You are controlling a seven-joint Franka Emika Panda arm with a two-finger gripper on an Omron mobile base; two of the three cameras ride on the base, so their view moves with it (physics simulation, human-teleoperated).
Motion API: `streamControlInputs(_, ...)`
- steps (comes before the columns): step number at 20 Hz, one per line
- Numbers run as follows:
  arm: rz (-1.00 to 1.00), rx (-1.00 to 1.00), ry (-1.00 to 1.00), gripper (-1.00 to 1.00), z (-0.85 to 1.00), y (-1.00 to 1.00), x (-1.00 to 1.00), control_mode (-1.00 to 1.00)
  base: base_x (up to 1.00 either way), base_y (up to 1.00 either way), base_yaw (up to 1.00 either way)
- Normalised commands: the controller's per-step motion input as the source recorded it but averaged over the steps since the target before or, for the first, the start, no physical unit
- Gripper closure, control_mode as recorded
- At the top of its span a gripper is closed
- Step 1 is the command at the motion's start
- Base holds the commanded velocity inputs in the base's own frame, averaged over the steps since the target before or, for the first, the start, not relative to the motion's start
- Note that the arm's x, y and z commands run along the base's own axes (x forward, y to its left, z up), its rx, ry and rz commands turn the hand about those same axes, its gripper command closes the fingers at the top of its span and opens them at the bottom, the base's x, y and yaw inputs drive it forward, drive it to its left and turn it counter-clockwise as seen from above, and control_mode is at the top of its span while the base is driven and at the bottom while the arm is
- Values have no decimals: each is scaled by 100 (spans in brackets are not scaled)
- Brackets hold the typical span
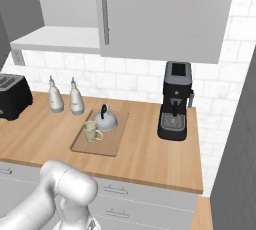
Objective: Pick the kettle from the counter and place it on the tray. Then pick the mug from the cabinet and place it on the tray. Then close the cabinet doors.
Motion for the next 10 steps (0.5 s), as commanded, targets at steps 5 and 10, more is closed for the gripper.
streamControlInputs(5,0,6,0,-100,33,-74,7,-100,0,0,0)
streamControlInputs(10,1,10,0,-100,38,-60,27,-100,0,0,0)
